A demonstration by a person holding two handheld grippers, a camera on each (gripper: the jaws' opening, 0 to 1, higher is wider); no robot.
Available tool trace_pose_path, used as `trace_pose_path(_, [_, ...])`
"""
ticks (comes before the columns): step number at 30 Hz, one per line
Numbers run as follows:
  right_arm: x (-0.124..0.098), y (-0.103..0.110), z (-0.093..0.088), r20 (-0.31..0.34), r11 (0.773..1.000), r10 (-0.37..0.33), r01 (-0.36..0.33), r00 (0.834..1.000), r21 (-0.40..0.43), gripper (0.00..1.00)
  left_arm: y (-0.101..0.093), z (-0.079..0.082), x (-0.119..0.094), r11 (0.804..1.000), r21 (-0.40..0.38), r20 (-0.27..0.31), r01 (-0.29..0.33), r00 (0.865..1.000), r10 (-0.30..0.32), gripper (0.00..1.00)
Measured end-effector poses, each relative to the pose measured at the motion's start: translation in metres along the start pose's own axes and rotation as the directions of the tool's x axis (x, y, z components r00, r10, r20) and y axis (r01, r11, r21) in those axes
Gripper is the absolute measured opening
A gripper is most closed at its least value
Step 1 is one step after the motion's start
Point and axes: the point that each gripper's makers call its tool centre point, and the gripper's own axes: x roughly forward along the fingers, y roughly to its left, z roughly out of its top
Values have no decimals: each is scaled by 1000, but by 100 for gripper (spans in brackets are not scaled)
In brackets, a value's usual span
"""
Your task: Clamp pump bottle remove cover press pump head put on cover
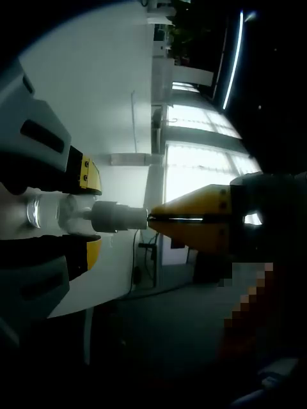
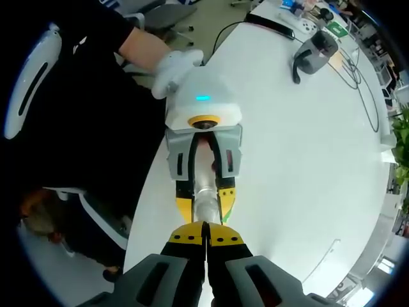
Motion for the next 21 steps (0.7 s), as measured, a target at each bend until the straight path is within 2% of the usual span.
trace_pose_path(17, [4,0,-1,23,1000,-1,0,1000,23,0,0,0,0,1000,0,0,0,1000,0,16])
trace_pose_path(21, [5,0,0,23,1000,-2,2,1000,7,0,0,0,0,1000,0,0,-1,1000,1,16])
